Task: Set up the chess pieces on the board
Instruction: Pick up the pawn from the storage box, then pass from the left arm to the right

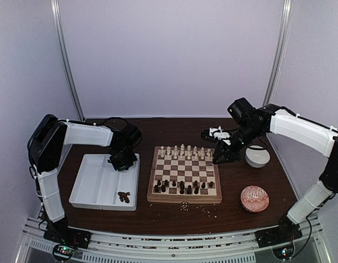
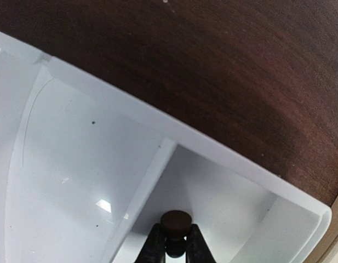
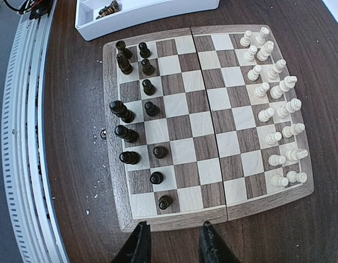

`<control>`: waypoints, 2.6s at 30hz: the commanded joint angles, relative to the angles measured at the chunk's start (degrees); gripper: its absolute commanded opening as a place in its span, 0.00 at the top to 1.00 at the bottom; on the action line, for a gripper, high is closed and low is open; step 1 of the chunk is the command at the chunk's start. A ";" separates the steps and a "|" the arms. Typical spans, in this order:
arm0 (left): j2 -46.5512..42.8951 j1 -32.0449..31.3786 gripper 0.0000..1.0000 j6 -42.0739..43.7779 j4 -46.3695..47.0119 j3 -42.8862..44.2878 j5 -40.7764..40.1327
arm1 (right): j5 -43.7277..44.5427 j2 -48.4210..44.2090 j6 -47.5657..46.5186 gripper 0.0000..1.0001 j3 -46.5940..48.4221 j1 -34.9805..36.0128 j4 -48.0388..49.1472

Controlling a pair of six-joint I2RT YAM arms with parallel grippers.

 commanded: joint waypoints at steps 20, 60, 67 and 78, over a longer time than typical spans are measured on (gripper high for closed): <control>-4.08 -0.06 0.97 64.38 -18.84 14.26 35.56 | -5.79 1.94 1.00 0.69 2.82 -0.24 -2.45; 13.36 -2.72 0.92 83.66 -33.34 36.35 79.63 | 3.65 17.44 -19.74 0.51 19.66 16.85 7.05; 13.35 -2.72 0.92 83.68 -33.36 36.44 80.57 | 6.08 17.84 -18.96 0.56 18.88 18.69 8.71; 13.52 -2.72 0.92 83.69 -33.38 36.13 81.12 | 11.30 16.41 -20.40 0.63 15.67 21.31 10.13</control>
